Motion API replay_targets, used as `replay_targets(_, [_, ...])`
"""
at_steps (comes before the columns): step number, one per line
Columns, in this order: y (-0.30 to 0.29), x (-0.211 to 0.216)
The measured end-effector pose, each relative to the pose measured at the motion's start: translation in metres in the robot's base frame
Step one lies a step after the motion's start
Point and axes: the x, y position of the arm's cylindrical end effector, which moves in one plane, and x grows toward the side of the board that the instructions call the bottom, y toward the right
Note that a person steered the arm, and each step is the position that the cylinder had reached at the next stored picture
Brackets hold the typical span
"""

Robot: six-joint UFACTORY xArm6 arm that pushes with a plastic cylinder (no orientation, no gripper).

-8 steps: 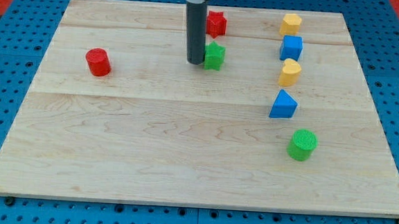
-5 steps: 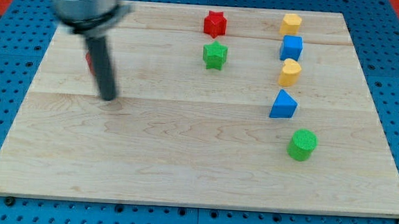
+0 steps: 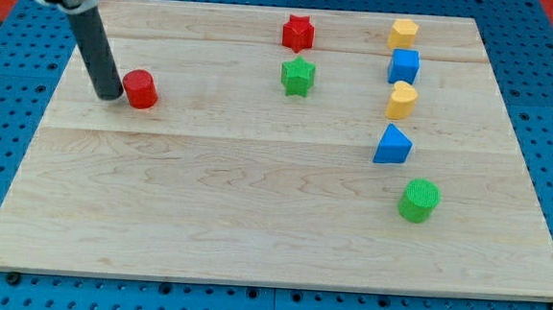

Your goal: Place red circle below green star

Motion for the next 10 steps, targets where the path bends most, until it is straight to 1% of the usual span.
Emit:
replay_targets(1, [0.032,-0.003])
replay_targets(2, [-0.014,-0.014])
replay_targets(3, [0.033,-0.04])
replay_targets(4, [0.096,-0.029])
replay_targets(5, [0.117,-0.028])
replay_targets(6, [0.16,-0.028])
replay_targets(7, [0.171,-0.029])
replay_targets(8, [0.171,-0.041])
replay_targets(10, [0.18,-0.017])
